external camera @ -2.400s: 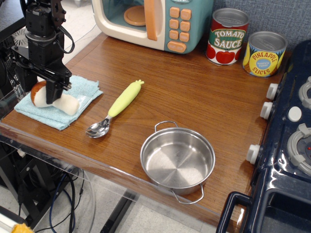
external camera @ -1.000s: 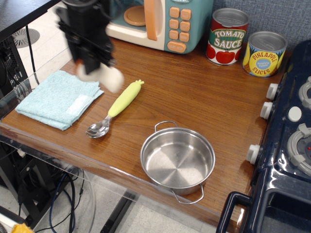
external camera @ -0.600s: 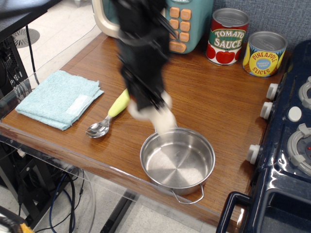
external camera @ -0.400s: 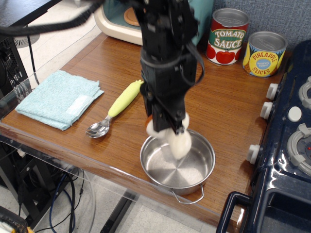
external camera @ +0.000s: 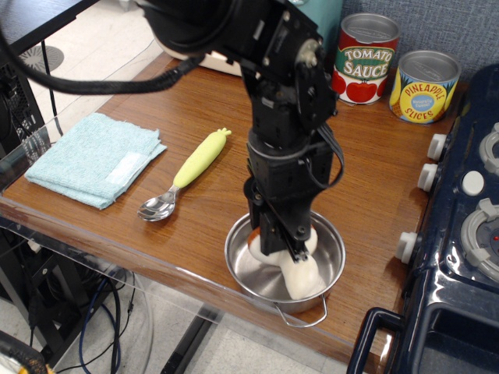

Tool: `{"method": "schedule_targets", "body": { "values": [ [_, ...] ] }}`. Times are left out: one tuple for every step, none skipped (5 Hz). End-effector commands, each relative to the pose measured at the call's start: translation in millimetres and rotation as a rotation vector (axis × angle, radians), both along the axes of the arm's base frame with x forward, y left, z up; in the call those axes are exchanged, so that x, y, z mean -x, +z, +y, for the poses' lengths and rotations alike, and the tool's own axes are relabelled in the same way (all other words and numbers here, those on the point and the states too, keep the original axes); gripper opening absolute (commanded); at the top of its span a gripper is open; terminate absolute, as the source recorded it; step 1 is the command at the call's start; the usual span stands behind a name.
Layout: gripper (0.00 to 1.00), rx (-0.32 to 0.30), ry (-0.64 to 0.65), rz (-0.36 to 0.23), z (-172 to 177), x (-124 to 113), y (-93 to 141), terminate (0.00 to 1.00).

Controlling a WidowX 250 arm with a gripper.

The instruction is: Place the mushroom in the pot

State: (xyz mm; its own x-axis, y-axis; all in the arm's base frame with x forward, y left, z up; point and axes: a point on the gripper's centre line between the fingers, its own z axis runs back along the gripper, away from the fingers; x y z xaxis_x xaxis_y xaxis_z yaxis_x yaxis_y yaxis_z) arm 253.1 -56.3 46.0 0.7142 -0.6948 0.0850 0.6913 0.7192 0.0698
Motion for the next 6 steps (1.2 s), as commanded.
{"method": "schedule_targets", "body": {
  "values": [
    [1.00, 0.024, 0.003, -0.024, 1.7, 11.9, 15.1, 0.00],
    [1.00, 0.017, 0.004, -0.032, 1.9, 11.3, 19.3, 0.00],
    [1.00, 0.024, 0.032, -0.075, 9.4, 10.3, 33.1, 0.00],
    [1.00, 0.040, 0.053, -0.118, 14.7, 6.7, 54.0, 0.00],
    [1.00, 0.095, 0.083, -0.163, 22.0, 7.7, 78.8, 0.00],
    [1.00, 0.095, 0.083, -0.163, 22.0, 7.7, 78.8, 0.00]
  ]
}}
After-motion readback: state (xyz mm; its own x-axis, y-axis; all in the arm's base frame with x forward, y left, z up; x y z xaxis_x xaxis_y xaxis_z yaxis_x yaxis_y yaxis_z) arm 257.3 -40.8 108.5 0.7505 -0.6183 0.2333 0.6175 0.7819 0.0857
